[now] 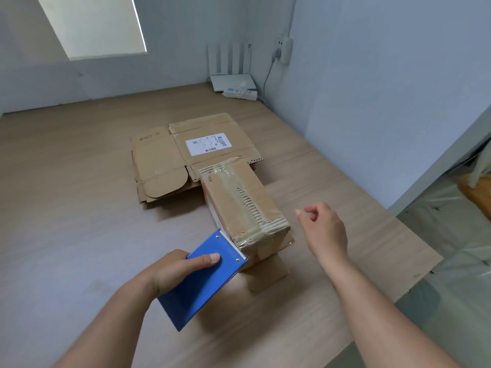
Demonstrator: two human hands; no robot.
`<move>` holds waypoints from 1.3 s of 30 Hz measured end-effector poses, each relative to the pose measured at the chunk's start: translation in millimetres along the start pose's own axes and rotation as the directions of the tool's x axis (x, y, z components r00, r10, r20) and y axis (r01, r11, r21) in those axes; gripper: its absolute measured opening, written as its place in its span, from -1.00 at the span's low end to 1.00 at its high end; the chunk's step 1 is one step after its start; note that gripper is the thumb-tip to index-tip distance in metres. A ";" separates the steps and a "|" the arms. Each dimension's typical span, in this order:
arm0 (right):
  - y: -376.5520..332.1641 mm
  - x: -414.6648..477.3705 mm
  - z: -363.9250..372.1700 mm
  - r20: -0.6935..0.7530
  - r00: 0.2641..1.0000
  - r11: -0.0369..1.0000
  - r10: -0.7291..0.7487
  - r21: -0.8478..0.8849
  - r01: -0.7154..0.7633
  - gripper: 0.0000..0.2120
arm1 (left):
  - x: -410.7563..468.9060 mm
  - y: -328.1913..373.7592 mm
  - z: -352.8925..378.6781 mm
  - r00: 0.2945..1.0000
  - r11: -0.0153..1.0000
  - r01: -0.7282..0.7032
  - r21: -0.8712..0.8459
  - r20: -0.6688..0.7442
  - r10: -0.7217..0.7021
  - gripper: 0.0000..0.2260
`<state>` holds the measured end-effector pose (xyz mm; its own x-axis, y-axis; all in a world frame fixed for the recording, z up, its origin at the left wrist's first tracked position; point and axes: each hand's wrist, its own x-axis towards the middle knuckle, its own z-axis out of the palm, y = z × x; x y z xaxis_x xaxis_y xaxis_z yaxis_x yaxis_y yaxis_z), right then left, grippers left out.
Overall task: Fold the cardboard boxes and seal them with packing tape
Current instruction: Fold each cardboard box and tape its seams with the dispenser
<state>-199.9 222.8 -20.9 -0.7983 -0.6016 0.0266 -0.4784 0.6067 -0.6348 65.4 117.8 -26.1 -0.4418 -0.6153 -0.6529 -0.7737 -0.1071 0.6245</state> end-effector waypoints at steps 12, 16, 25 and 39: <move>-17.5 -2.2 16.9 0.220 0.969 0.961 -0.112 0.273 0.049 -0.62 | -18.8 20.8 18.9 0.991 0.995 0.094 -0.038 -0.094 -0.098 -0.26; -15.7 -0.4 17.5 0.221 0.969 0.955 -0.107 0.295 0.038 -0.63 | -35.0 16.8 -15.5 0.988 0.988 0.155 0.013 -0.012 -0.155 -0.21; -16.8 -3.9 15.9 0.217 0.968 0.955 -0.122 0.291 0.055 -0.63 | -2.9 49.2 -8.0 0.969 0.949 0.209 0.235 -0.180 -0.169 -0.47; -24.4 -3.8 23.5 0.275 0.949 0.982 -0.155 0.146 0.118 -0.64 | -19.3 -36.2 1.6 0.850 0.748 0.391 0.537 -0.523 -0.069 -0.74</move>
<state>-176.6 198.0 -23.7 -0.5827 -0.8079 -0.0882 -0.5108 0.4486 -0.7334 101.2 134.8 -36.8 -0.0850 -0.9237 -0.3736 -0.9949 0.0989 -0.0182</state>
